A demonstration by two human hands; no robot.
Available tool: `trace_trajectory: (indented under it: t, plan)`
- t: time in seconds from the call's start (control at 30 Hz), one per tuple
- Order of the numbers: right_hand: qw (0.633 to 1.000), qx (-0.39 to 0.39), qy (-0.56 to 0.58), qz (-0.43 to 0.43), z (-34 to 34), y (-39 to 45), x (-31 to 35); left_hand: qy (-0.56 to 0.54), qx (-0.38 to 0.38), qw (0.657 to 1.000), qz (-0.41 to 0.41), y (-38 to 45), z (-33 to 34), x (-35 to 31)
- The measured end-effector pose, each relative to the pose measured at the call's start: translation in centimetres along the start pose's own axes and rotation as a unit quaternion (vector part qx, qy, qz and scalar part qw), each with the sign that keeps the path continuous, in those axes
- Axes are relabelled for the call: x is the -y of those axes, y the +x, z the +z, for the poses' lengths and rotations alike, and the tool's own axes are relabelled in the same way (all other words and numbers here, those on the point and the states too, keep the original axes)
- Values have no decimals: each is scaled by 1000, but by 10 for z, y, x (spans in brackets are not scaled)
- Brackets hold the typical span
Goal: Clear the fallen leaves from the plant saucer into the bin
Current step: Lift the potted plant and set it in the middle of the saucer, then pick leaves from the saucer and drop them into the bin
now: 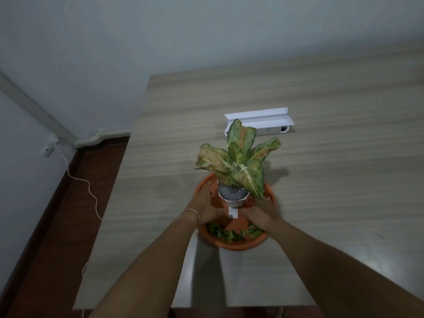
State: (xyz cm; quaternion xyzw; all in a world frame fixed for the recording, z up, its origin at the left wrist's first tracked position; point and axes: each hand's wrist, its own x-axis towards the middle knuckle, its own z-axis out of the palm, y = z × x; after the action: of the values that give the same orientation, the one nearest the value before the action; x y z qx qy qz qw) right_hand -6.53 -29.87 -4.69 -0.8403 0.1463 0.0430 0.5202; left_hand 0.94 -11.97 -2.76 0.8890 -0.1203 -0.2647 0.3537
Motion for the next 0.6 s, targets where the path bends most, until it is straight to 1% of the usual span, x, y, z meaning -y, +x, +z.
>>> trace_trajectory:
  t: [0.1,0.17,0.23,0.27,0.37,0.43,0.5,0.6]
  plan:
    - [999,15,-34,7,1,-10,5,89,27,995,-28,-11,-8,-2]
    - [994,31,-95,41,7,-11,-1,155,61,985,-43,-14,-9,3]
    - [981,44,-177,70,13,-14,-5,207,88,974,-31,-20,-7,7]
    - [972,52,-216,71,16,-15,-7,228,100,968,-26,-22,-5,9]
    - [950,82,-300,25,28,-19,-3,272,125,954,-17,-26,3,12]
    - [936,103,-337,-11,36,-20,1,308,127,943,-8,-25,7,17]
    - [927,131,-349,-33,45,-21,5,345,125,930,-5,-20,12,21]
    - [919,179,-348,-38,60,-21,6,399,122,909,21,-14,17,23]
